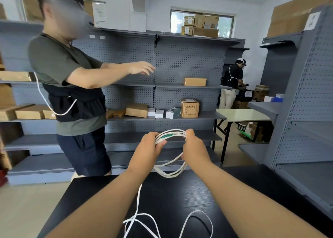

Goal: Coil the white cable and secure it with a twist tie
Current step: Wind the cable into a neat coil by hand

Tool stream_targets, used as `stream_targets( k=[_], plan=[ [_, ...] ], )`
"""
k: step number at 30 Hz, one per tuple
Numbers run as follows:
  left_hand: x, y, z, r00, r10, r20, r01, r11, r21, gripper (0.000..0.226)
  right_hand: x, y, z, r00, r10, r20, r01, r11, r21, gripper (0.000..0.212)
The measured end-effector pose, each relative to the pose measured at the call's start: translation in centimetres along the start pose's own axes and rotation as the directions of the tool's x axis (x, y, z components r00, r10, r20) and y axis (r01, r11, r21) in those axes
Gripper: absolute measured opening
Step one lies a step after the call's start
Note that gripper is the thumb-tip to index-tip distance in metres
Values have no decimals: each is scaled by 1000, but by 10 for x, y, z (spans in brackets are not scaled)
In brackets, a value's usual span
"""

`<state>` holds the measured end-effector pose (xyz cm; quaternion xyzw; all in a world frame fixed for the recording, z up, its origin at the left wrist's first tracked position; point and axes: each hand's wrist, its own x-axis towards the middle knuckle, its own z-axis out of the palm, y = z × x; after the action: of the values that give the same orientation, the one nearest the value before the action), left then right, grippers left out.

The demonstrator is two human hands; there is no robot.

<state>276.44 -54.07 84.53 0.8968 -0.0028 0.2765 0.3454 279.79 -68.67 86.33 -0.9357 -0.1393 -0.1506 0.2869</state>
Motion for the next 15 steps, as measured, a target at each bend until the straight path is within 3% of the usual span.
stream_targets(
  k=[4, 6, 11, 15],
  plan=[
    [-1, 1, 0, 1000, 5, 21, -3, 993, -120, 19, 1, 1, 1, 1000, 9, -13, -9, 1000, -9, 16],
    [-4, 3, -1, 1000, 19, -17, -21, 997, -77, 18, 1, 0, 2, 999, -20, -28, 18, 998, -59, 14],
    [-5, 14, -1, 994, 108, -13, -96, 928, 361, 34, -2, -6, 3, 983, -181, -4, 178, 970, -164, 19],
    [-3, 14, -2, 985, 166, 37, -160, 834, 528, 39, -7, -6, 1, 971, -239, 29, 239, 938, -250, 14]
  ],
)
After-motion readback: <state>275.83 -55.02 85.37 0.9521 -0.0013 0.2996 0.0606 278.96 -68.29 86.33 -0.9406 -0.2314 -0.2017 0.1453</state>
